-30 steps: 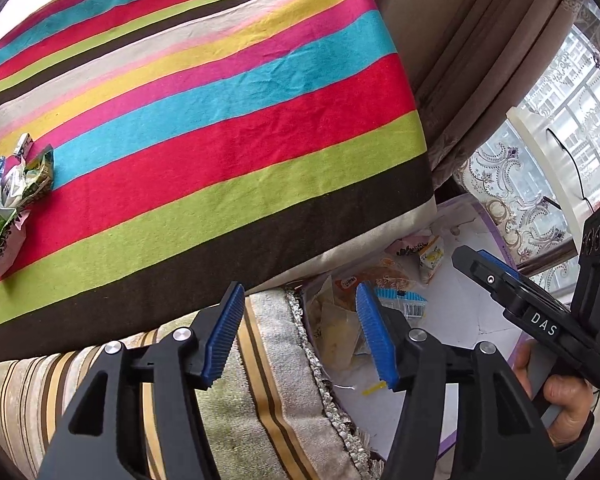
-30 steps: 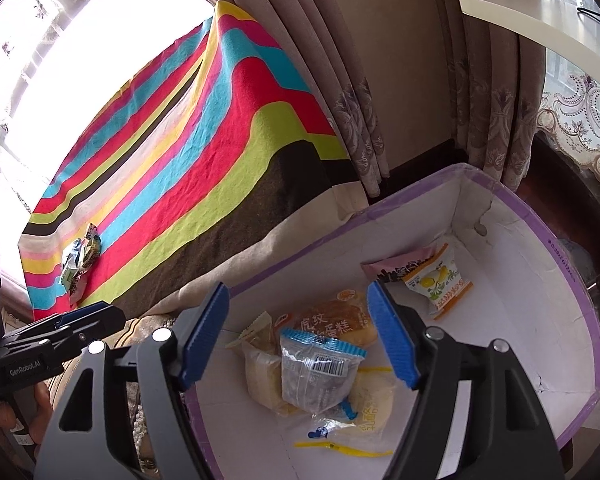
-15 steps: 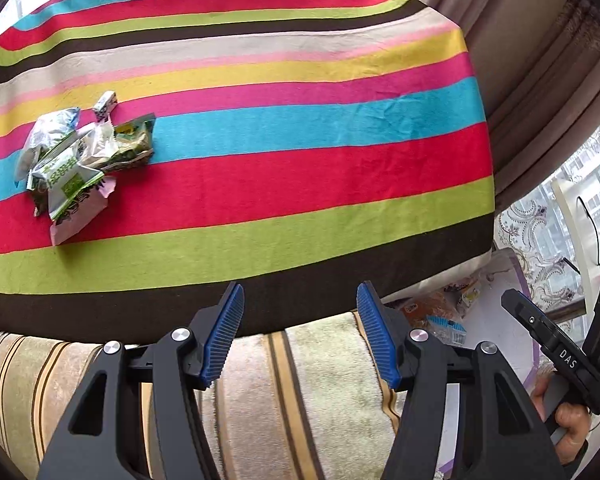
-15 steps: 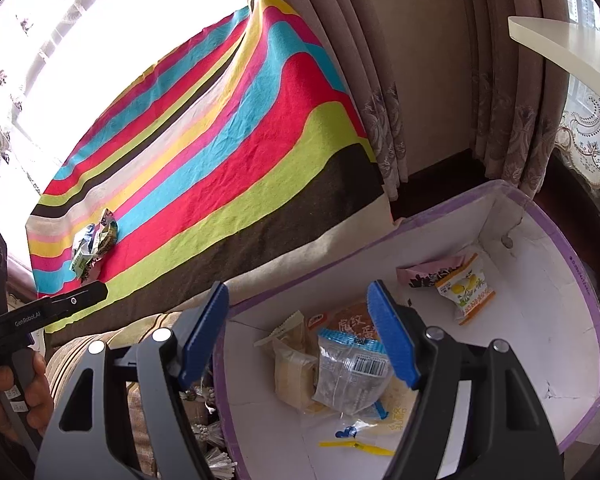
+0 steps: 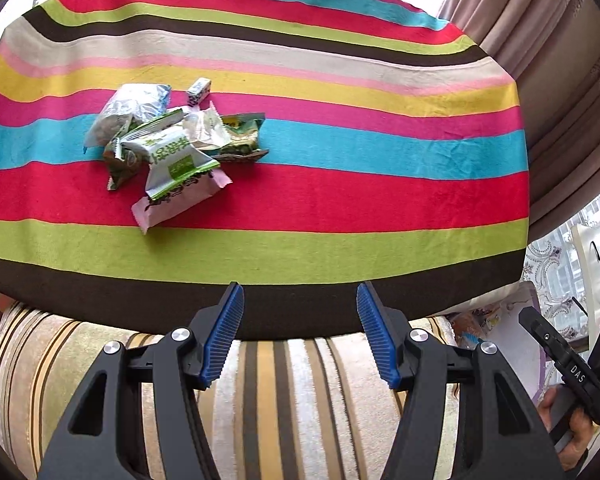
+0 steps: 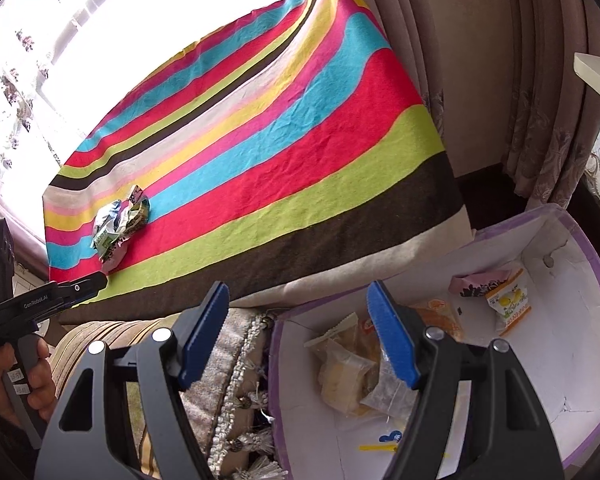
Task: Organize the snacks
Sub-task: 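Move both open tools back over the snack pile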
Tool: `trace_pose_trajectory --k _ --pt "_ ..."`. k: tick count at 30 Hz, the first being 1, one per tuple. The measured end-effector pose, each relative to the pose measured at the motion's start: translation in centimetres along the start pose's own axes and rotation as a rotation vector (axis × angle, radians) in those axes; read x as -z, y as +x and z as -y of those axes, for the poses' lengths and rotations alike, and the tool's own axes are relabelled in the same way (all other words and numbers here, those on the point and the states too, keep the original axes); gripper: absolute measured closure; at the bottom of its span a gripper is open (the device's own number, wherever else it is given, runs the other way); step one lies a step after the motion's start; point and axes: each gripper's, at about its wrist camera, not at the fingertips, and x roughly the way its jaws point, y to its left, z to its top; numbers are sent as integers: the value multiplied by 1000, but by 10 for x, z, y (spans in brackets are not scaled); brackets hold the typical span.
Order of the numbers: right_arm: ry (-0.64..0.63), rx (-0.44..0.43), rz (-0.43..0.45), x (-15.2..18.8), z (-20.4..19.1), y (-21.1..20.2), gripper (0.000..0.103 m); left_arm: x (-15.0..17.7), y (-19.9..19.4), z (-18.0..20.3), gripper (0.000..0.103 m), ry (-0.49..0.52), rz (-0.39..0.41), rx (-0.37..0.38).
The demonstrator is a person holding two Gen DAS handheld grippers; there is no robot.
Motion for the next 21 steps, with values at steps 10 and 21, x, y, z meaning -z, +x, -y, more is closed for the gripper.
trace_pose_trajectory --k 10,21 --pt "-97 -50 -48 -1 -58 20 31 -5 -16 -69 46 -136 25 -18" --pt "-179 -70 -115 0 -114 46 31 -25 -16 -100 46 -214 54 10"
